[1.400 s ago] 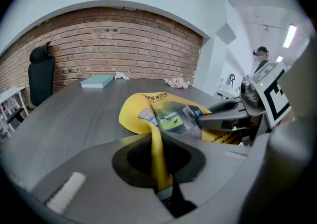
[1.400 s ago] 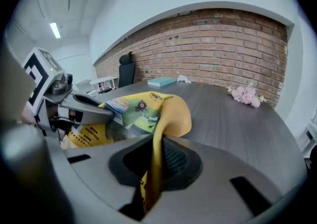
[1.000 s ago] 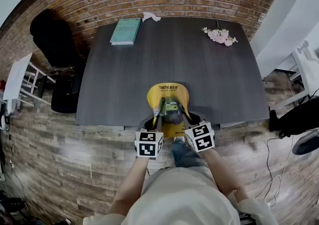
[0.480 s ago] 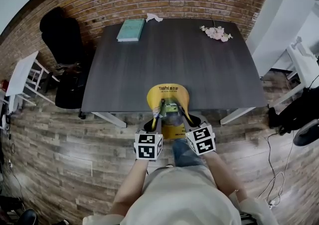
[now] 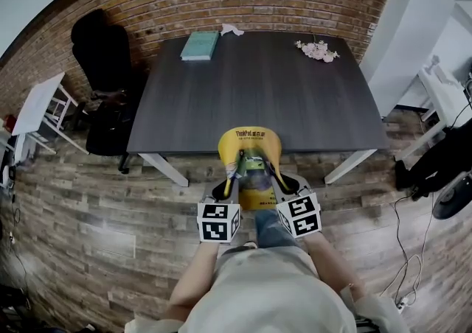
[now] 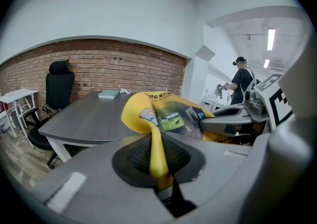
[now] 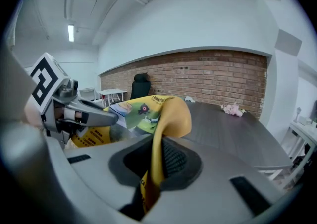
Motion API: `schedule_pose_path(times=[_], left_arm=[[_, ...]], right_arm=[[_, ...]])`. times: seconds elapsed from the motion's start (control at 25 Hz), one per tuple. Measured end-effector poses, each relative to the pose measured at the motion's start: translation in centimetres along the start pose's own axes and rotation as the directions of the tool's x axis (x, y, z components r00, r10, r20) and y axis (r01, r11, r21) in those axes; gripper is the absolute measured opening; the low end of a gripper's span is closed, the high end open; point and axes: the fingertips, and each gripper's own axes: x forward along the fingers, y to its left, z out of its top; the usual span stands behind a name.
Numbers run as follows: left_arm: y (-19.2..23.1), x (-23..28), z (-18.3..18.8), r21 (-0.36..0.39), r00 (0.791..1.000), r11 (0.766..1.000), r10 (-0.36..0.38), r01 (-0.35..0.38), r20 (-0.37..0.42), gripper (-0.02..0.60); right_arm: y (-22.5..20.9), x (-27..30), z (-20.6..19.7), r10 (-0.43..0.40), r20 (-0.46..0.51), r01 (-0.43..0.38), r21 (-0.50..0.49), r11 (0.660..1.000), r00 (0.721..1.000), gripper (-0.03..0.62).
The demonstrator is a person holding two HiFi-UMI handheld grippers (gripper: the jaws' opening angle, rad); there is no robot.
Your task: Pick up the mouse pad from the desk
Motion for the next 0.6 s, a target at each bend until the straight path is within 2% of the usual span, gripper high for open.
schedule_pose_path(times=[0.32, 0.6], left_arm=[[-1.0, -3.6, 0.1, 0.003, 0.999, 1.000, -0.019, 0.019, 0.030, 0.029], [-1.7, -4.7, -0.4, 0.011, 0.999, 0.999, -0.036, 0.035, 0.040, 0.029]], right_arm=[[2.1, -2.9, 0.5, -0.015, 0.031, 0.015, 0.006, 1.000, 0.999, 0.032], [3.0, -4.1, 0.2, -0.035, 0.043, 0.035, 0.011, 0.999, 0.998, 0.031]])
